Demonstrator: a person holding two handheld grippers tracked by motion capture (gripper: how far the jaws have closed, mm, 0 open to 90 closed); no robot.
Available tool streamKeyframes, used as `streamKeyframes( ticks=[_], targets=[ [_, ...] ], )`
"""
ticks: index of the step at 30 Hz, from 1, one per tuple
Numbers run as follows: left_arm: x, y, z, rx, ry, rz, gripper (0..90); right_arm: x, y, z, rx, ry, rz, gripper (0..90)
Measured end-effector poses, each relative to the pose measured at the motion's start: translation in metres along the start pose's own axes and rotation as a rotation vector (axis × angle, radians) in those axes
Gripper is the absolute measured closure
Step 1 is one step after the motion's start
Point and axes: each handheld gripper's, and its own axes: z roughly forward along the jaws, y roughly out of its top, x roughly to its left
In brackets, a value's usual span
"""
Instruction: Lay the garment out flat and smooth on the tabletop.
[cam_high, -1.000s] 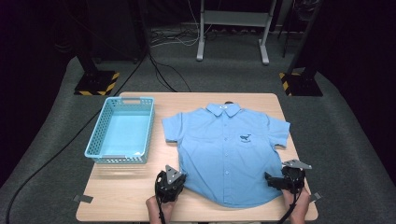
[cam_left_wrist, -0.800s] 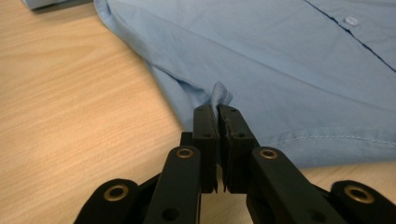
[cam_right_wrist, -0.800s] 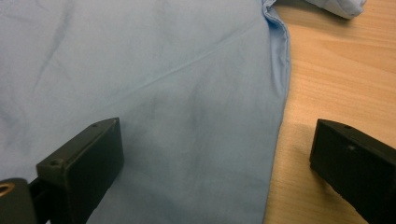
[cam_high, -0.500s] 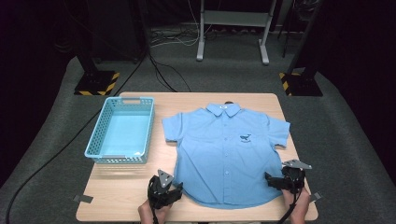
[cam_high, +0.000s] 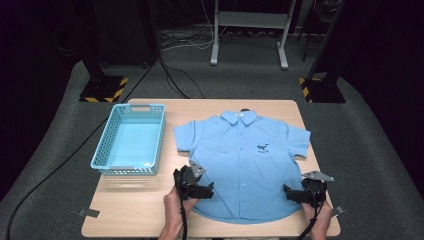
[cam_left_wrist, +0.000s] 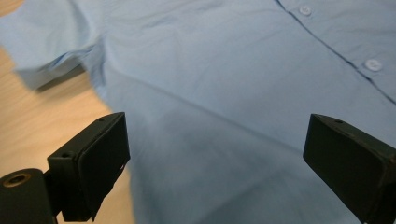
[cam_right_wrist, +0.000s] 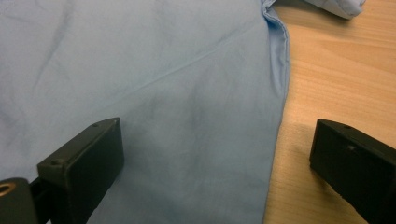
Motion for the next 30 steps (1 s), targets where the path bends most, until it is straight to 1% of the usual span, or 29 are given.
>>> streamKeyframes(
  ticks=[2, 4, 5, 6, 7, 9, 13, 14, 15, 16, 18, 23, 25, 30],
  targets=[
    [0.000, 0.004, 0.016, 0.058, 0.004, 0.026, 6.3, 0.000, 0.000, 0.000, 0.000, 0.000, 0.000, 2.3],
    [0.001, 0.001, 0.028, 0.098, 0.009, 0.021, 5.8, 0.000, 0.000, 0.000, 0.000, -0.001, 0.000, 2.3],
    [0.003, -0.002, 0.030, 0.103, 0.002, 0.014, 5.1, 0.000, 0.000, 0.000, 0.000, -0.001, 0.000, 2.3],
    [0.005, -0.005, 0.029, 0.089, -0.009, -0.002, 4.4, 0.000, 0.000, 0.000, 0.000, -0.001, 0.000, 2.3],
    [0.007, -0.008, 0.027, 0.083, -0.009, -0.009, 4.4, 0.000, 0.000, 0.000, 0.000, 0.000, 0.000, 2.3],
    [0.011, -0.015, 0.023, 0.072, -0.013, -0.012, 4.5, 0.000, 0.000, 0.000, 0.000, -0.001, 0.001, 2.3],
    [0.019, -0.033, 0.013, 0.039, -0.034, -0.042, 4.4, 0.000, 0.000, 0.000, 0.000, -0.001, 0.000, 2.2],
    [0.021, -0.038, 0.010, 0.029, -0.038, -0.060, 4.3, 0.000, 0.000, 0.000, 0.001, 0.001, 0.000, 2.1],
    [0.023, -0.043, 0.008, 0.020, -0.052, -0.076, 4.3, 0.000, 0.000, 0.000, 0.001, 0.001, 0.000, 2.1],
    [0.026, -0.049, 0.006, 0.009, -0.061, -0.085, 4.1, 0.000, 0.000, 0.000, 0.001, 0.002, -0.001, 1.9],
    [0.029, -0.058, 0.000, -0.011, -0.053, -0.102, 3.3, 0.000, 0.000, 0.000, 0.002, 0.002, -0.002, 1.9],
    [0.035, -0.076, -0.011, -0.048, -0.043, -0.109, 3.2, 0.000, 0.000, 0.000, 0.002, 0.005, -0.004, 1.8],
    [0.038, -0.081, -0.015, -0.047, -0.040, -0.113, 3.2, 0.000, 0.000, 0.000, 0.002, 0.005, -0.006, 1.8],
    [0.044, -0.089, -0.022, -0.046, -0.047, -0.104, 3.2, 0.000, -0.002, -0.002, 0.004, 0.002, -0.009, 1.3]
  ],
)
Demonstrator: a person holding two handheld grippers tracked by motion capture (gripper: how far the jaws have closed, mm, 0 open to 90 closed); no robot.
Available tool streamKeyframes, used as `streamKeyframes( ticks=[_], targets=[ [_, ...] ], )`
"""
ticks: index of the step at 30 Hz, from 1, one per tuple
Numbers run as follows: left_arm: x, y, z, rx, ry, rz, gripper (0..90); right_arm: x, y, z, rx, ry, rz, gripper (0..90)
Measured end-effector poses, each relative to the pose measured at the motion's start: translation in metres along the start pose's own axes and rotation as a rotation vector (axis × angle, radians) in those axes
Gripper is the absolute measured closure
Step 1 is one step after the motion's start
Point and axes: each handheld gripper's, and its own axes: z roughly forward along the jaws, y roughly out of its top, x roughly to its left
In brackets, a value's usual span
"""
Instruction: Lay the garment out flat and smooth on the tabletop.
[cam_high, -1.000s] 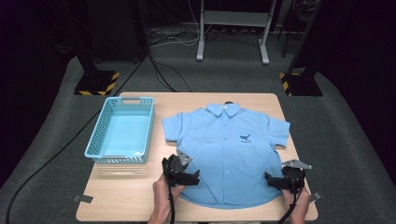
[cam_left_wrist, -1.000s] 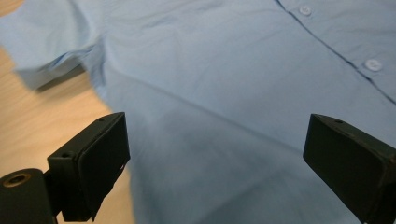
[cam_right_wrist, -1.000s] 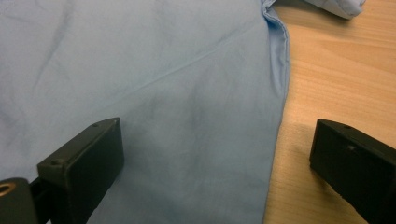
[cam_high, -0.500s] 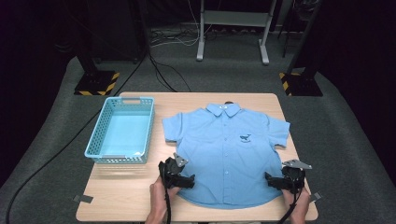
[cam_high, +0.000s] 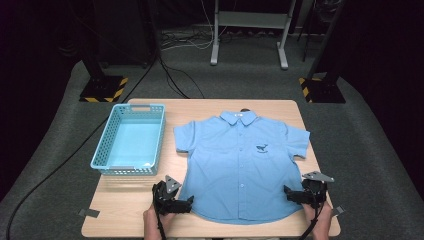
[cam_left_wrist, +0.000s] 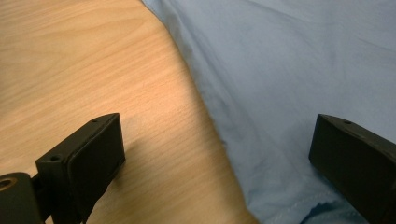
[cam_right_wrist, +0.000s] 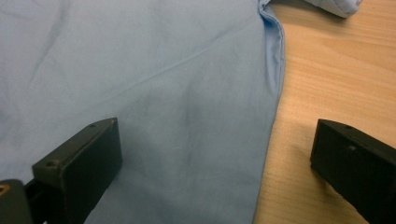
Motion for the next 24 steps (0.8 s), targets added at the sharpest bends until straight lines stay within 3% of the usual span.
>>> streamKeyframes(
  ticks=[9, 15, 19, 24],
  targets=[
    [0.002, -0.001, 0.000, 0.005, -0.003, -0.005, 0.5, 0.001, -0.001, -0.001, 0.002, 0.000, -0.002, 0.5],
    [0.011, -0.004, -0.004, 0.006, 0.004, -0.012, 0.3, -0.003, -0.003, -0.006, -0.008, 0.018, -0.005, 0.7],
    [0.028, -0.009, -0.009, 0.007, 0.025, -0.034, 0.2, -0.018, -0.014, -0.017, -0.023, -0.002, 0.008, 0.7],
    [0.042, -0.013, -0.013, 0.005, 0.013, -0.025, 0.2, -0.027, -0.020, -0.021, -0.006, 0.007, 0.027, 0.2]
  ],
)
